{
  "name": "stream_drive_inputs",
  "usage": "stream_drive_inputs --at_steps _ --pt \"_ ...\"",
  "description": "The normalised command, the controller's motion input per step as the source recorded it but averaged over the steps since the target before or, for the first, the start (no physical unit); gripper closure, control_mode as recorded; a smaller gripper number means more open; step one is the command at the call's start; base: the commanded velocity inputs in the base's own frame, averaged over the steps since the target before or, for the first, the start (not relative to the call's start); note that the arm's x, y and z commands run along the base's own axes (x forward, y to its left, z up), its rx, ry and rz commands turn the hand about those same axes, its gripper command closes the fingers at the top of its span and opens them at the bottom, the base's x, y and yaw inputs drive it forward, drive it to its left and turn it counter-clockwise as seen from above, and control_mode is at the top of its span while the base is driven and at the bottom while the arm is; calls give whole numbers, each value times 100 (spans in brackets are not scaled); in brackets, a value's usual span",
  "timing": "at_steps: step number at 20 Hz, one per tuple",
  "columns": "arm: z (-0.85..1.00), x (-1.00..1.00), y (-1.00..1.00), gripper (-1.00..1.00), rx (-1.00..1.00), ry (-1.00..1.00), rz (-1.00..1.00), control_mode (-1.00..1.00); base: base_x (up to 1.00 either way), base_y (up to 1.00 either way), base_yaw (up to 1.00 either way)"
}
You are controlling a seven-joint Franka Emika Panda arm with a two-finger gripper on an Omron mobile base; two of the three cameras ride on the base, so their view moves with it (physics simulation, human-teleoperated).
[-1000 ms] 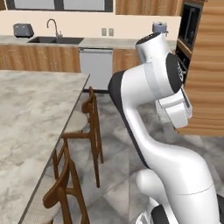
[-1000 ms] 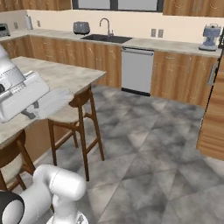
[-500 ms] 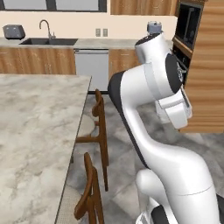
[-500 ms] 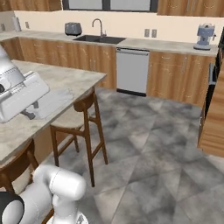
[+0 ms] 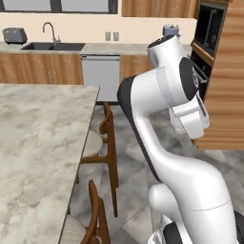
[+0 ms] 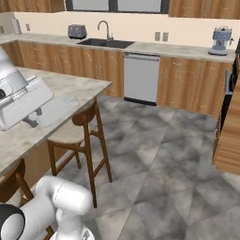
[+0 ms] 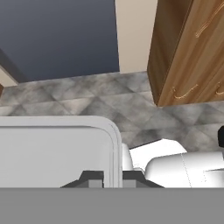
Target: Retrieve the tupperware from the cabinet, then place the raw meat into the tupperware to avoid contamination.
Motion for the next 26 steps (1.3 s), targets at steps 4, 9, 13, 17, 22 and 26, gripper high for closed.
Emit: stream_drive_inputs --at_steps 4,9,13,17,22,26 --pt "0 0 0 100 0 0 0 100 76 -19 -3" --pt "0 0 0 100 0 0 0 100 89 34 -16" --pt "0 0 0 100 0 0 0 100 50 63 -20" --pt "0 0 0 100 0 0 0 100 100 16 0" --pt "0 0 0 100 0 0 0 100 81 3 -3" --pt "0 0 0 100 0 0 0 100 -63 5 -8"
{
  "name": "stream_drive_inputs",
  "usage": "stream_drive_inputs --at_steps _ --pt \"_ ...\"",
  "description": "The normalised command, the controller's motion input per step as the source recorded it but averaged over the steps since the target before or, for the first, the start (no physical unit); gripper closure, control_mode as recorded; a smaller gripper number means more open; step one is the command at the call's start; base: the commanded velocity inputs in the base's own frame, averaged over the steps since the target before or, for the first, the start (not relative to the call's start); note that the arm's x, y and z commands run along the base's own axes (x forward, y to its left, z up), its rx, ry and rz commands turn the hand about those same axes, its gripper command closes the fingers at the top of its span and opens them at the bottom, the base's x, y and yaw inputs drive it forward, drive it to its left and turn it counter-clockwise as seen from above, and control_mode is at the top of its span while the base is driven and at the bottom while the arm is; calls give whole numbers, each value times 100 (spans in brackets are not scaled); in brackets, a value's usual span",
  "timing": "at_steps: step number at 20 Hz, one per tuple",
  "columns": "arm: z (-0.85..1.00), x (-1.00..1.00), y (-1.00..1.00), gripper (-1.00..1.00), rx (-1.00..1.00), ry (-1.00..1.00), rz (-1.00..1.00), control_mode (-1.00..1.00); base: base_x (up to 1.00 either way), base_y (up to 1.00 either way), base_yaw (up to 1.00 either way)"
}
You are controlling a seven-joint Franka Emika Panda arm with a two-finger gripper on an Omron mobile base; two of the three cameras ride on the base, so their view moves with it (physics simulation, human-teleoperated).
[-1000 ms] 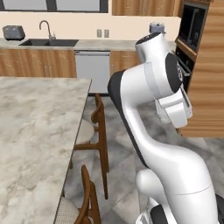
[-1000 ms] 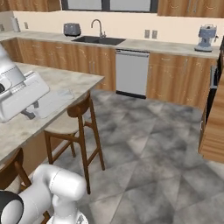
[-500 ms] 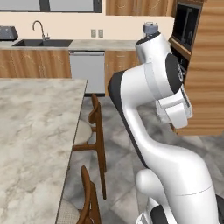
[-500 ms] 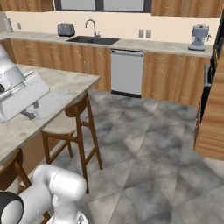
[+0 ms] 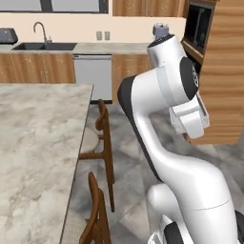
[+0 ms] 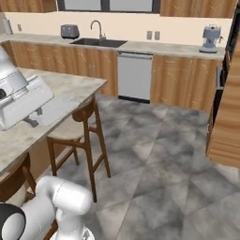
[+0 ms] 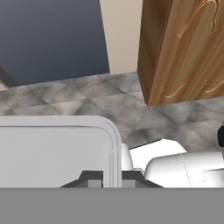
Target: Retrieve the tupperware from the cabinet, then place the raw meat into the tupperware to avoid contamination.
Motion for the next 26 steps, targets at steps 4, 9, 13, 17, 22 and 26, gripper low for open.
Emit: stream_drive_inputs --at_steps 4,9,13,17,22,26 --pt "0 0 0 100 0 0 0 100 -44 32 -7" --pt "0 0 0 100 0 0 0 100 0 59 -12" --pt "0 0 0 100 0 0 0 100 74 55 -18" --pt "0 0 0 100 0 0 0 100 95 33 -8" --pt "0 0 0 100 0 0 0 100 100 -11 1" --pt "0 0 0 100 0 0 0 100 100 -5 1"
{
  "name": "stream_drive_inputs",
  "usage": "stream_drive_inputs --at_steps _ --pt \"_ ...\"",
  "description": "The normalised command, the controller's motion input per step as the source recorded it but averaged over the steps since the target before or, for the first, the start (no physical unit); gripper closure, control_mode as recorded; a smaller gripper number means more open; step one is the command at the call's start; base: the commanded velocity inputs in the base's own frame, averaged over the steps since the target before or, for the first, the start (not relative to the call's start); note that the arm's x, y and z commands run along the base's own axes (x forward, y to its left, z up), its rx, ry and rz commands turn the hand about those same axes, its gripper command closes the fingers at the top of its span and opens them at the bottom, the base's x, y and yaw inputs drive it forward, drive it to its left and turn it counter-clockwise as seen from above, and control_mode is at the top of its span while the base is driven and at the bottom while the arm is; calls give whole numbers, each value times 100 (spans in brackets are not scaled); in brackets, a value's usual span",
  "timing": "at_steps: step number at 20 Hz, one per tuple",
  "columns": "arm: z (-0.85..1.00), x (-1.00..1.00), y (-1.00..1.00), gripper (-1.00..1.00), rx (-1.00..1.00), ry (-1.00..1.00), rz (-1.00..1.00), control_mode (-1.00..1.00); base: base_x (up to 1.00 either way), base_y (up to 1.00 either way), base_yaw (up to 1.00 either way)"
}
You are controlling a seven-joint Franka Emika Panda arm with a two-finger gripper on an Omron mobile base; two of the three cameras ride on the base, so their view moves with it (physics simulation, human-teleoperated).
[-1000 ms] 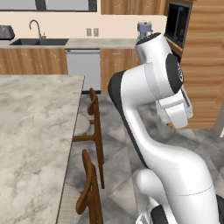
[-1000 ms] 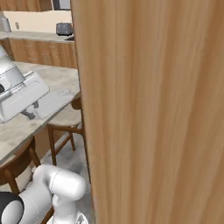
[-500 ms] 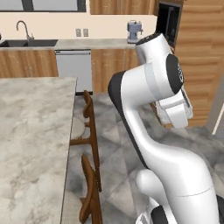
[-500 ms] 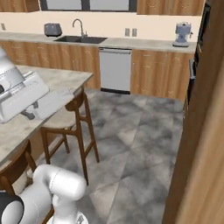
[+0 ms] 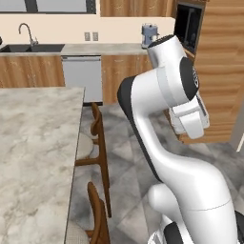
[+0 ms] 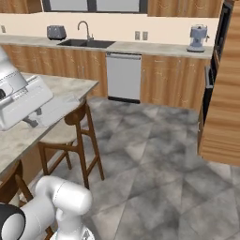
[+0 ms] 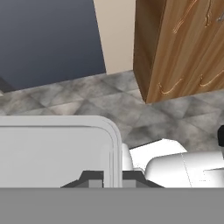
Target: Retrieve the tupperware from the cabinet, then place the raw meat into the tupperware to avoid contamination.
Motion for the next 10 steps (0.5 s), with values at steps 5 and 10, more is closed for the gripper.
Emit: stream_drive_inputs --at_steps 5,10 --pt "0 0 0 100 0 0 0 100 29 -5 0" --pt "0 0 0 100 0 0 0 100 -88 -1 -1"
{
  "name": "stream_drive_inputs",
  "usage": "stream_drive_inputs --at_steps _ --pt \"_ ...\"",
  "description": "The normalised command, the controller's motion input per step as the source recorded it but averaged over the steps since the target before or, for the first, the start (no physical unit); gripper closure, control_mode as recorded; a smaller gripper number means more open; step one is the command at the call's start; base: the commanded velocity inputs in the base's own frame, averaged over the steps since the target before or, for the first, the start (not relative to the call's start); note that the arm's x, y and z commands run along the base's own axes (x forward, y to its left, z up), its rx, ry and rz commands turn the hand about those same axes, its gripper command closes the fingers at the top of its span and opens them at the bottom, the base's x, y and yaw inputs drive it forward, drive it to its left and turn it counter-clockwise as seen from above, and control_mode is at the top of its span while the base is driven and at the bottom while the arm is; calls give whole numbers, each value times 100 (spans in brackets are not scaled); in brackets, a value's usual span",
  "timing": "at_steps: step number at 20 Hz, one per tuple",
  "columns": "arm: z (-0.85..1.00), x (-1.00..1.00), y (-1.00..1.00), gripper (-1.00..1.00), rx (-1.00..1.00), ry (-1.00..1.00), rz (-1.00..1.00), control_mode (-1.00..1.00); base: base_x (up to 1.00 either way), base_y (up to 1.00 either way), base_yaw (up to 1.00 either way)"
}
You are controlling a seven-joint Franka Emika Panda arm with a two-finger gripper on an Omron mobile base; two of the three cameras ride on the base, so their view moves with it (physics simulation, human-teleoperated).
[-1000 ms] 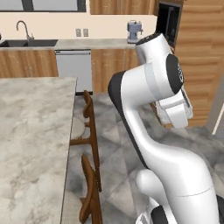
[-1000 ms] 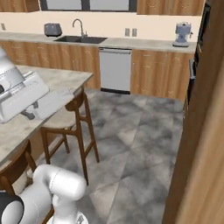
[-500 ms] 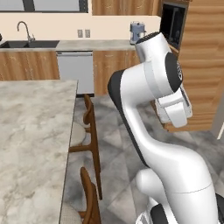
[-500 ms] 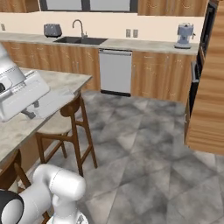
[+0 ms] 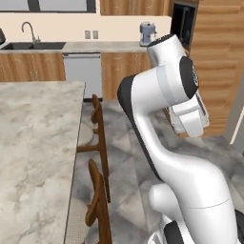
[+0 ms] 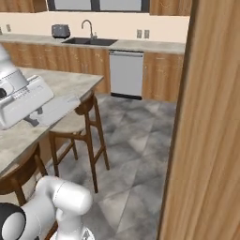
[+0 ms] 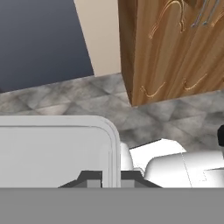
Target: Retrieve the tupperware from the cabinet, then place the raw meat into the tupperware to avoid contamination.
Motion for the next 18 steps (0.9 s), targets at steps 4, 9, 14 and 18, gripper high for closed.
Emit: stream_drive_inputs --at_steps 4,9,14,18 --pt "0 0 0 100 0 0 0 100 -100 -17 -1" --pt "0 0 0 100 0 0 0 100 -98 -16 0" --pt "0 0 0 100 0 0 0 100 -98 0 0" --pt "0 0 0 100 0 0 0 100 -95 28 -9"
